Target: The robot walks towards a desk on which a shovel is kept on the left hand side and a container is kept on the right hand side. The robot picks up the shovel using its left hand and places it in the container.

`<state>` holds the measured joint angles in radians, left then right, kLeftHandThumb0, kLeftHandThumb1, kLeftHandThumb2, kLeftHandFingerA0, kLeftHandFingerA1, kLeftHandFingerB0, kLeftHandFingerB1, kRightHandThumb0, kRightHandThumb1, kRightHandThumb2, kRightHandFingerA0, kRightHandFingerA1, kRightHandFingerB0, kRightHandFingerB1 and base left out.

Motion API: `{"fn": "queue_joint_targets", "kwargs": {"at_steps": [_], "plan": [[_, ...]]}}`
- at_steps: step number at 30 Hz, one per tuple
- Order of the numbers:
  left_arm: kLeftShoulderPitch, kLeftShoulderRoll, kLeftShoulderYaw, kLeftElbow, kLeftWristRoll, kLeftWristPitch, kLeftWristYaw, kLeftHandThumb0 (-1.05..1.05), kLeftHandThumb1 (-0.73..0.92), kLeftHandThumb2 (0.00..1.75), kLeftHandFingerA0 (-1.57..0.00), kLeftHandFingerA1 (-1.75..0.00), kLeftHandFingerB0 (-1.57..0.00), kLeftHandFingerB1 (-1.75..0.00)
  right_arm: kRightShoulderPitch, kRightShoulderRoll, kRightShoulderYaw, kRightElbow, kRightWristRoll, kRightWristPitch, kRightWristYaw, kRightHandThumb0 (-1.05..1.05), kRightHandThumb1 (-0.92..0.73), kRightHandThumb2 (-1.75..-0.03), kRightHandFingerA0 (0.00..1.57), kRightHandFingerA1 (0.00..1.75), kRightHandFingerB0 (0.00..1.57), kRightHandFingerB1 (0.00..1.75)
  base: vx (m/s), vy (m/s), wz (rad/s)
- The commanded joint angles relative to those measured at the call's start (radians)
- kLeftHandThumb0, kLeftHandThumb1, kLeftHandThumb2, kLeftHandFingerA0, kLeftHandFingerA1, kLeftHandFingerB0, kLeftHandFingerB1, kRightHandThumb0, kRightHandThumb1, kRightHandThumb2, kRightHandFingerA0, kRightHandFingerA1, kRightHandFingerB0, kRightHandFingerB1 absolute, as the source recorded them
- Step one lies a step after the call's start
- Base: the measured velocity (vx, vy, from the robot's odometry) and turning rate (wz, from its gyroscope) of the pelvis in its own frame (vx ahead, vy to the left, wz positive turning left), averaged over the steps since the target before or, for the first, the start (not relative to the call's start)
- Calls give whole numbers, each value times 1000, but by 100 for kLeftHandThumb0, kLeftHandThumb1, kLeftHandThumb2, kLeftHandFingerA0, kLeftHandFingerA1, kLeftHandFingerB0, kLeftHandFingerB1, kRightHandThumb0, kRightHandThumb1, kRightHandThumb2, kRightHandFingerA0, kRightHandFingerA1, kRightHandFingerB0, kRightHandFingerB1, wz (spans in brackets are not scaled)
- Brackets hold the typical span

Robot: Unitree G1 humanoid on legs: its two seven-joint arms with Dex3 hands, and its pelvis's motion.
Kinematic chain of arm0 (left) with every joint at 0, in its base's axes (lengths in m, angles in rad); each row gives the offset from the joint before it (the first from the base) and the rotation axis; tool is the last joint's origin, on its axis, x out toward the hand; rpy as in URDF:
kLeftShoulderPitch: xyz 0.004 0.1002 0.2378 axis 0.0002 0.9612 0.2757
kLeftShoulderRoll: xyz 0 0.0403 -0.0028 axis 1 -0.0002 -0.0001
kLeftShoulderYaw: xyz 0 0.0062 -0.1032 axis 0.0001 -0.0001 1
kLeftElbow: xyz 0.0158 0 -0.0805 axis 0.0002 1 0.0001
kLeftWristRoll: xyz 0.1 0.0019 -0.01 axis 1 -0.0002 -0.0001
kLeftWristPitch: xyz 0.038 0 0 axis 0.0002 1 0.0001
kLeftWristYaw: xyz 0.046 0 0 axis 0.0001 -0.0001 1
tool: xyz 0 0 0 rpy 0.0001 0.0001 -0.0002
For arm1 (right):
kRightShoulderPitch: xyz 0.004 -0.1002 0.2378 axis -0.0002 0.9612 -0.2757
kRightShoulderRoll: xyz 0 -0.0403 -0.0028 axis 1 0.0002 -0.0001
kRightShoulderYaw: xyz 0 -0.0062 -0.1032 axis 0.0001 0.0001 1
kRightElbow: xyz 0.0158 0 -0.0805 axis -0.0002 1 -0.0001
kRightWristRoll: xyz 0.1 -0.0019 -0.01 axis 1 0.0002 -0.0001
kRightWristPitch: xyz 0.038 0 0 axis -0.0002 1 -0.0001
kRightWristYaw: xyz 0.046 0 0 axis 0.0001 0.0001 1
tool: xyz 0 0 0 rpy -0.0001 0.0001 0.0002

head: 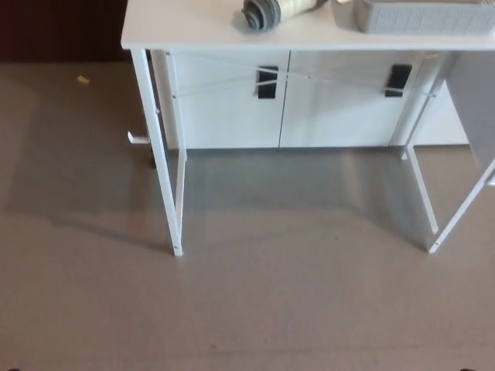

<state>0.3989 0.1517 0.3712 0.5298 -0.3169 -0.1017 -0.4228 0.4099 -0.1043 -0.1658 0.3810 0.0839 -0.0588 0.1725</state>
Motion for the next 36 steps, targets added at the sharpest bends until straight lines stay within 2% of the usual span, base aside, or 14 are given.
{"fn": "queue_joint_targets", "kwargs": {"at_steps": [1,11,12,13,16,18,20,21,28,29,30,31,32,36], "plan": [[0,-1,-3,11,6,-38,1,0,67,57,-36,-42,-35,-33,-9,-30,-17,26,17,-36,27,-25,-61,-58,60,55,42,45,108,-12,12],[12,-4,-9,40,16,-64,6,-2,64,57,-36,-41,-37,-34,2,-44,-14,65,7,-78,52,-28,-61,-57,61,54,44,45,142,-157,6],[13,-4,-11,44,25,-67,17,-2,44,91,-26,-56,-24,-53,3,-41,-16,64,12,-75,51,-28,-60,-57,61,55,44,46,134,-200,10],[16,-4,-11,50,29,-73,18,-2,64,58,-37,-40,-37,-34,3,-40,-15,68,11,-74,48,-28,-60,-57,61,55,44,46,136,-199,-21],[37,-12,-7,37,20,-63,6,0,65,56,-35,-41,-36,-33,15,-41,-15,84,10,-80,50,-28,-61,-57,59,54,42,45,109,-172,-1],[42,-12,-8,34,19,-73,-10,-1,45,92,-22,-55,-21,-52,19,-38,-16,74,15,-73,50,-27,-61,-57,59,55,42,45,102,-89,-5],[42,-8,-16,31,31,-84,-14,-2,45,92,-23,-55,-21,-52,27,-35,-19,62,20,-70,51,-27,-61,-58,59,55,42,45,118,-15,-6],[41,-5,-17,45,39,-94,-8,-3,66,57,-35,-42,-35,-33,37,-34,-16,54,19,-73,51,-26,-61,-58,60,55,41,45,49,13,-7],[27,4,-28,51,73,-110,37,-10,60,58,-40,-41,-37,-34,45,-25,-12,21,14,-68,47,-30,-60,-57,60,56,42,45,130,84,-1],[20,4,-21,64,47,-111,4,-6,44,91,-25,-55,-22,-52,40,-22,-13,20,15,-62,44,-30,-60,-57,60,57,42,45,0,0,0],[20,2,-18,63,36,-108,-4,-3,66,58,-36,-42,-37,-34,36,-20,-15,26,17,-62,42,-30,-58,-57,62,58,44,45,70,-81,2],[24,-2,-18,46,36,-98,7,0,45,93,-26,-56,-25,-54,32,-17,-17,31,19,-62,41,-31,-59,-57,63,59,44,46,101,-148,9],[30,-5,-19,25,32,-88,10,-3,63,57,-36,-43,-36,-34,32,-18,-15,27,16,-61,40,-30,-59,-57,64,59,44,46,84,-142,8],[46,-12,-26,-29,35,-59,27,1,66,58,-35,-42,-37,-34,27,-25,-11,44,6,-81,45,-30,-60,-57,62,58,42,45,43,-168,7]]}}
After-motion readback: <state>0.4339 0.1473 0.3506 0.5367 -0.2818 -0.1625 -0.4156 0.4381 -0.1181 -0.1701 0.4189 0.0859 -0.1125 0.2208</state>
